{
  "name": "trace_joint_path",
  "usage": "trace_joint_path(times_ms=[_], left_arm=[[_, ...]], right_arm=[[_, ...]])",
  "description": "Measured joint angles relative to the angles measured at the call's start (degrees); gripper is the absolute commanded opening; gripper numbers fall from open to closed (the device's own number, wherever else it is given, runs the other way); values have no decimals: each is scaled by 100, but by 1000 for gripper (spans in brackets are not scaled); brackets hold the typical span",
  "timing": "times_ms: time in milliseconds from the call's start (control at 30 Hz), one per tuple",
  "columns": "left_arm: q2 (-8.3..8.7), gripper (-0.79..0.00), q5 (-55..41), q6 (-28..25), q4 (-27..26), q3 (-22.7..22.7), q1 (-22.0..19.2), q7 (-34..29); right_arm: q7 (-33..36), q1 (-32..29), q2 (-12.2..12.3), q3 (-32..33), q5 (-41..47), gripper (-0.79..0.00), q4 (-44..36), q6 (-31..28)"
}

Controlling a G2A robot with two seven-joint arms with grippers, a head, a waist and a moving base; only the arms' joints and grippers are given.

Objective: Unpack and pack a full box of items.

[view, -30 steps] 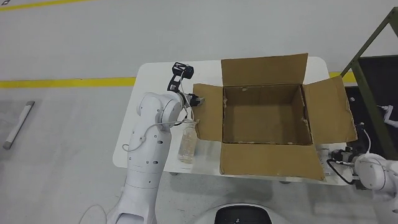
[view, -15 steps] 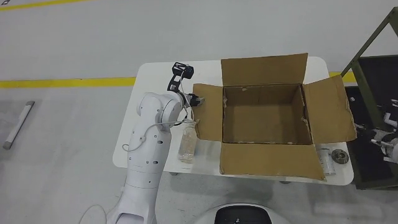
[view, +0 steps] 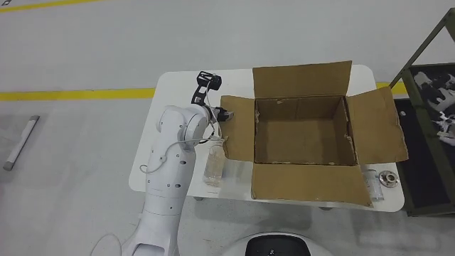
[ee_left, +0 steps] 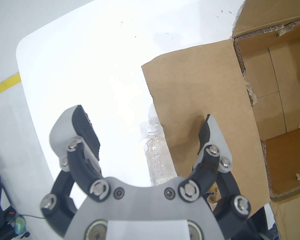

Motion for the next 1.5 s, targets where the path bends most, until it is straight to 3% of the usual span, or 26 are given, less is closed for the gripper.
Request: trace_joint_path(times_ms=[267,500,1200,1500], left_arm=[[0,0,0,0,0,0,0,0],[0,0,0,0,0,0,0,0],[0,0,0,0,0,0,0,0],[0,0,0,0,0,0,0,0]], right_arm=[[237,296,-7,-1495,-1044,-785,110,-141],[1112,804,3,-2386,-2540,-785,278,-149],[1255,1011,1,-2562,-2329,-785,566,-258],[327,491,9,-2317,-1464,-785,-177,-861]])
